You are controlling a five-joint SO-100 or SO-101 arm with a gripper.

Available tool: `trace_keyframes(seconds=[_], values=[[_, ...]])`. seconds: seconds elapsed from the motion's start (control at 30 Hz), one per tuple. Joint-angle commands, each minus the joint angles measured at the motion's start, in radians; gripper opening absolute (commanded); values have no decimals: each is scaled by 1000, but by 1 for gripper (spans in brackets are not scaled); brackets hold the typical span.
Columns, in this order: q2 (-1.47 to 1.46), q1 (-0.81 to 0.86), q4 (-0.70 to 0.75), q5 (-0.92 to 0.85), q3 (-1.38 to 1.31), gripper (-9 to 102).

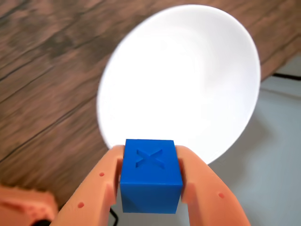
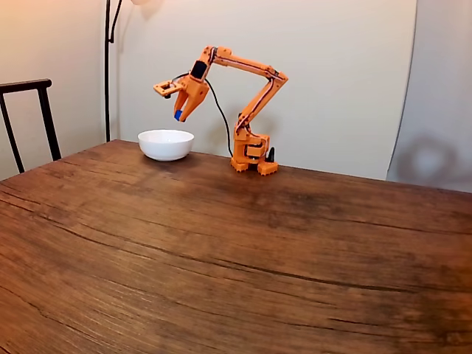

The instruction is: Grasp the cube and drop it in the bowl

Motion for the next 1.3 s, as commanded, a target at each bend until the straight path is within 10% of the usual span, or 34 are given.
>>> trace_keyframes(seconds=[0.0, 0.27, 0.53, 1.27], values=[[17, 37, -104, 9, 32, 9], [15, 115, -279, 14, 143, 11], [31, 98, -258, 57, 143, 37], [410, -500, 199, -216, -43, 8]])
